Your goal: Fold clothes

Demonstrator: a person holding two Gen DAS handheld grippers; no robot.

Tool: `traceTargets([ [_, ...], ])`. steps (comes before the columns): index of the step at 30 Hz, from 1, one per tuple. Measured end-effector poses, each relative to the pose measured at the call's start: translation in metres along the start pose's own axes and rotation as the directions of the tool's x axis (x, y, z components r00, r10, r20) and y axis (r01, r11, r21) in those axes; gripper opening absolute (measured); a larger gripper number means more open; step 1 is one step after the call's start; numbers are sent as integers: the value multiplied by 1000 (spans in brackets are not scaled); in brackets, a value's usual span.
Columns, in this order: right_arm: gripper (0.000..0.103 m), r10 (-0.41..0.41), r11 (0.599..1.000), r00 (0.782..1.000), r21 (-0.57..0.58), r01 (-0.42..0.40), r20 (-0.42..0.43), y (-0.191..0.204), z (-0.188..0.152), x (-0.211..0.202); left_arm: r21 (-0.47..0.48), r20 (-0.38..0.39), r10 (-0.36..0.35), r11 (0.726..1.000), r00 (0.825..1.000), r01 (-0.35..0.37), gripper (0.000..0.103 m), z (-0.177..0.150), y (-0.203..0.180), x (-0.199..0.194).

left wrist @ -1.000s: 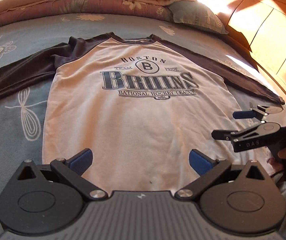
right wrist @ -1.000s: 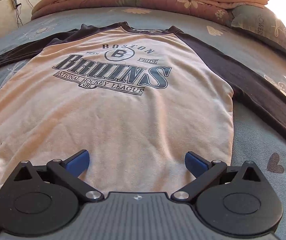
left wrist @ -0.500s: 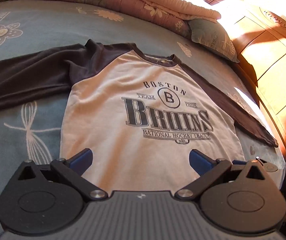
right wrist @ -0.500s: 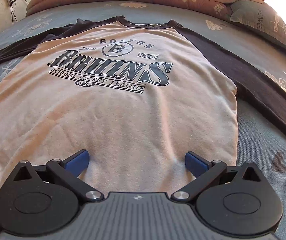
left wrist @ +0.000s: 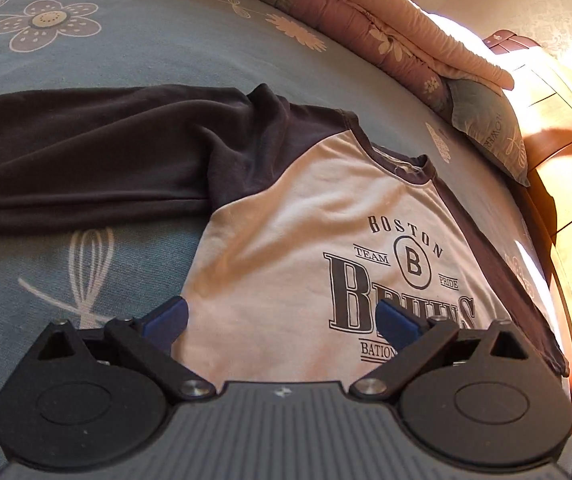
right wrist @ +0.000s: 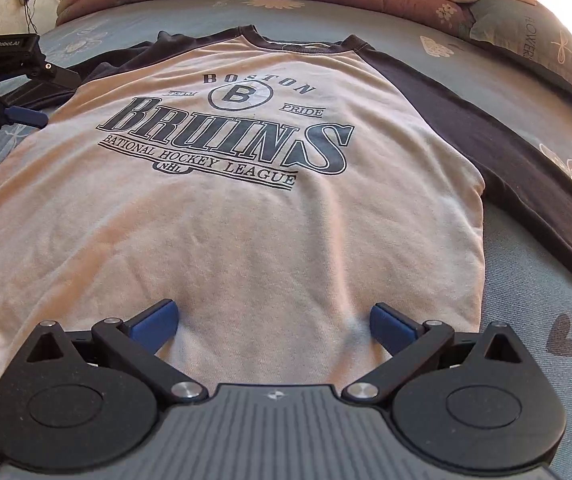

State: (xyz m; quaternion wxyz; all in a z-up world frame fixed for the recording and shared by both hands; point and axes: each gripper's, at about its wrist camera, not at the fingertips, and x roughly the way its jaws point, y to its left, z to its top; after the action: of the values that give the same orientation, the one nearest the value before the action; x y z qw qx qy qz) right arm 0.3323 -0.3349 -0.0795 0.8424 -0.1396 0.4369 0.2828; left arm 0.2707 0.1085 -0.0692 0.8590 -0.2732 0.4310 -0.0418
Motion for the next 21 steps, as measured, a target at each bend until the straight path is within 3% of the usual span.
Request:
traceTargets([
  [4, 103, 9, 1000, 1000, 22, -9, 9, 0, 4, 2, -3, -63, -142, 990, 988, 142, 99, -32, -12, -14],
  [7, 103, -1, 997, 1000, 73, -1, 20, 1, -1, -10, 43, -116, -197, 978, 974, 203, 99, -57, -22, -9],
  [12, 103, -8, 985, 997, 174, -4, 73, 21, -36, -78, 127, -133, -227, 961, 965, 244, 100, -82, -16, -5],
  [15, 103, -75, 982, 992, 180, 55, 105, 41, -57, -122, 119, -130, -217, 965, 968, 232, 100, -85, -11, -14],
  [18, 103, -120, 969, 987, 231, 92, 109, 53, -71, -147, 144, -125, -211, 963, 969, 229, 100, -90, -8, -20],
  [21, 103, -104, 955, 987, 289, 66, 119, 60, -78, -157, 197, -102, -227, 950, 968, 244, 100, -98, -3, -25],
])
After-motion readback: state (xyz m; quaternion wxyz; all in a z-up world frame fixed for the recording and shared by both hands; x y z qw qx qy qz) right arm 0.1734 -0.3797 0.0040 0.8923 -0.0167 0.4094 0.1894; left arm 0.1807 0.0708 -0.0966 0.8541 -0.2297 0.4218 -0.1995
